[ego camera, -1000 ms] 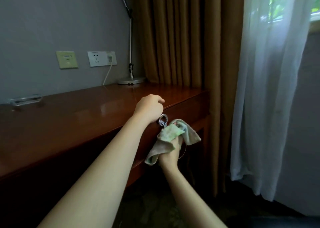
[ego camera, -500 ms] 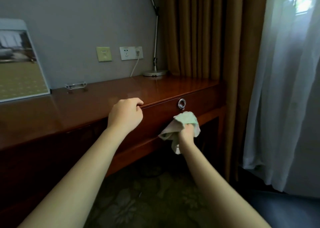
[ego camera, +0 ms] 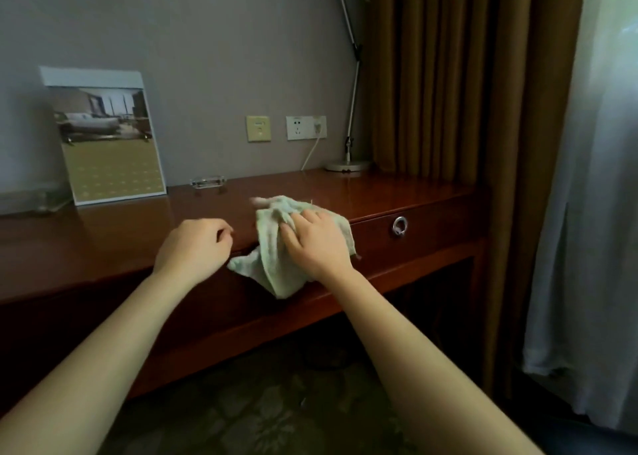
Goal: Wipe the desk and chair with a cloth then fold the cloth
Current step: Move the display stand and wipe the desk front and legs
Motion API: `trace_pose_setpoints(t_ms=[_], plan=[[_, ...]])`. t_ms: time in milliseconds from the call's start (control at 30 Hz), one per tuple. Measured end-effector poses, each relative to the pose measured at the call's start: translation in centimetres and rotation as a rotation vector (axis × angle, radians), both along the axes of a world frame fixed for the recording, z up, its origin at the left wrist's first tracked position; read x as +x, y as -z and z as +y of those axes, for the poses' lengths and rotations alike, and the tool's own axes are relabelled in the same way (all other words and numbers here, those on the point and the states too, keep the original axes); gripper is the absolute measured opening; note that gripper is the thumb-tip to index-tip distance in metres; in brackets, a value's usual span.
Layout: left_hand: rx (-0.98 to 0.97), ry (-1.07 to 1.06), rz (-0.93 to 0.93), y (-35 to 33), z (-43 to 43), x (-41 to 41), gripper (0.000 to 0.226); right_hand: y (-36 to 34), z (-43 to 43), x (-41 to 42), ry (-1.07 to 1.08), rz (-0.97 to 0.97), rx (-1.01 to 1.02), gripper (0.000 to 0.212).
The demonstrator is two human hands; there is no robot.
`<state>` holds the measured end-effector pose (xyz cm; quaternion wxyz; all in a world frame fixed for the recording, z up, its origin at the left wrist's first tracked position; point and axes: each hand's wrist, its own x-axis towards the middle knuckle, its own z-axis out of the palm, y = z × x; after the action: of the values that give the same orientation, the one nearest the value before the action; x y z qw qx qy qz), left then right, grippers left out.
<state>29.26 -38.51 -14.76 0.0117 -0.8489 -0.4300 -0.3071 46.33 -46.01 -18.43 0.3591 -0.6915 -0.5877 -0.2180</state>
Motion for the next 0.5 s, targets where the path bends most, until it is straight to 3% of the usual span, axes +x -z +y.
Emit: trace_pose_setpoints(t_ms=[133,300,500], plan=[[-0.005,0.013,0.072,-0.2,0.6,1.1,0.027,-0.7,-0.8,3.5,0.071,-0.002,-0.05,0.061],[-0.07,0.138,0.2,-0.8,1.7,5.1,0.034,-2.4,-2.4,11.7,0.358,0.107,-0.138,0.049],[-0.1,0.166,0.504,-3.0,3.8,11.2,0.046,-4.9,-0.5,16.7,0.508,0.335,-0.374,0.058]])
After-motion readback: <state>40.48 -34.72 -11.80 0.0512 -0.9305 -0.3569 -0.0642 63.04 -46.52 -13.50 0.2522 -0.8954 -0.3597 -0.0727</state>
